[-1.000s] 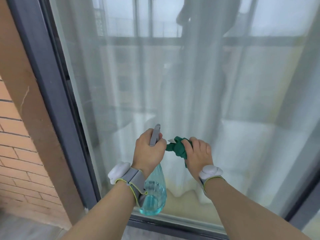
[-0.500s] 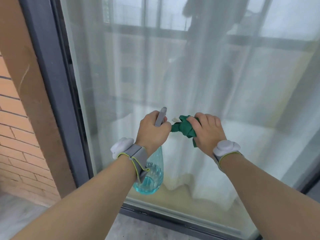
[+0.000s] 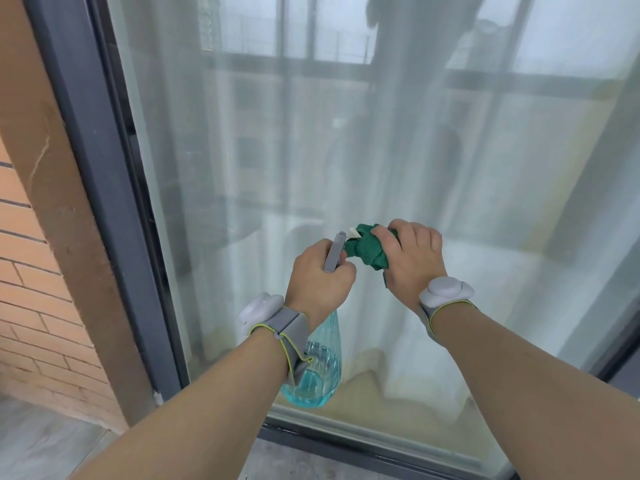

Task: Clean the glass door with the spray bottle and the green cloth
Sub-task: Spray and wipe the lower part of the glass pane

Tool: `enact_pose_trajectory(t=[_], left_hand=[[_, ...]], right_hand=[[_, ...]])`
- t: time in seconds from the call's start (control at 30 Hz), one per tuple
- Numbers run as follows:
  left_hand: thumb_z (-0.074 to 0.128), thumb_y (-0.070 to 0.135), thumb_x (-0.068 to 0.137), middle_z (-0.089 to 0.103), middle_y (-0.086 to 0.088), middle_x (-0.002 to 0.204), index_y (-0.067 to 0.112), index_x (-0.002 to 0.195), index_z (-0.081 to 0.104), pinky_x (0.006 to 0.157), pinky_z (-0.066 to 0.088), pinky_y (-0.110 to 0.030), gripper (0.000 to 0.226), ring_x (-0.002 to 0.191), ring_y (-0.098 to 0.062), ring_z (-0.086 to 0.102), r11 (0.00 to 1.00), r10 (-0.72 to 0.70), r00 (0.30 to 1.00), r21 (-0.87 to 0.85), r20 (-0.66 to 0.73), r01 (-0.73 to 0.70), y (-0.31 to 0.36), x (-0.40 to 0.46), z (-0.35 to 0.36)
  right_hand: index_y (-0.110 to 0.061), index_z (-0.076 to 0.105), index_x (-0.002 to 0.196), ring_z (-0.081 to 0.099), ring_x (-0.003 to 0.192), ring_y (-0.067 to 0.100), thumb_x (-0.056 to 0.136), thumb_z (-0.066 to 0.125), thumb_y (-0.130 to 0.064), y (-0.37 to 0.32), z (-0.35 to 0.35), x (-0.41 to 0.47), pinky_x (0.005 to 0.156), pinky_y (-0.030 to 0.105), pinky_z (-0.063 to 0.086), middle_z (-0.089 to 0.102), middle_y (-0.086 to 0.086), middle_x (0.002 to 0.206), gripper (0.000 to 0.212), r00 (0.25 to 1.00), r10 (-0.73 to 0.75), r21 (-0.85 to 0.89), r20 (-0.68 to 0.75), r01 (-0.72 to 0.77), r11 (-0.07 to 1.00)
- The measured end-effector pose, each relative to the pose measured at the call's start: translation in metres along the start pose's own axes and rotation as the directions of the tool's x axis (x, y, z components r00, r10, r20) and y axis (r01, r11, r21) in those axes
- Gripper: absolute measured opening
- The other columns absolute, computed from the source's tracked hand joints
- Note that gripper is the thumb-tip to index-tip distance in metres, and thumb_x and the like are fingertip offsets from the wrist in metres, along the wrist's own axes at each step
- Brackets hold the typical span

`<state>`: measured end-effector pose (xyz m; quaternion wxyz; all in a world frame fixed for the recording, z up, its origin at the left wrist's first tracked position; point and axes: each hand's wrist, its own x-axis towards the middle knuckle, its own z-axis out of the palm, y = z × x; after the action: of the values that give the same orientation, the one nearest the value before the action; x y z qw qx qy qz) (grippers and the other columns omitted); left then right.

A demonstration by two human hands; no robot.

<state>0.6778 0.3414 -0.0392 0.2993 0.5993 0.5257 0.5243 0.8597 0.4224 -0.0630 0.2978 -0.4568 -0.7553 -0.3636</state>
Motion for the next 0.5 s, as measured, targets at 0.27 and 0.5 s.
enact_pose_trajectory(t=[0.27, 0.5], left_hand=[[0.058, 0.012, 0.088, 0.049, 0.005, 0.072, 0.005, 0.085, 0.057, 0.05, 0.034, -0.019, 0.008, 0.061, -0.016, 0.04, 1.0, -0.03, 1.0, 0.012, 0.01, 0.029, -0.004, -0.01, 0.007], [0.056, 0.004, 0.088, 0.047, 0.006, 0.07, 0.015, 0.073, 0.051, 0.044, 0.032, -0.013, 0.019, 0.059, -0.015, 0.038, 0.998, -0.032, 0.999, -0.059, -0.032, 0.03, 0.006, -0.013, -0.003]], right_hand=[[-0.023, 0.047, 0.128, 0.042, 0.102, 0.027, 0.065, 0.068, -0.01, -0.02, 0.002, -0.009, 0.09, 0.038, 0.028, 0.047, 0.002, 0.117, 0.068, 0.968, 0.246, 0.143, -0.041, -0.238, 0.961], [-0.02, 0.042, 0.133, 0.038, 0.111, 0.029, 0.077, 0.065, -0.02, -0.038, -0.016, -0.014, 0.095, 0.041, 0.027, 0.038, 0.005, 0.125, 0.061, 0.852, 0.483, 0.374, -0.2, -0.389, 0.842]])
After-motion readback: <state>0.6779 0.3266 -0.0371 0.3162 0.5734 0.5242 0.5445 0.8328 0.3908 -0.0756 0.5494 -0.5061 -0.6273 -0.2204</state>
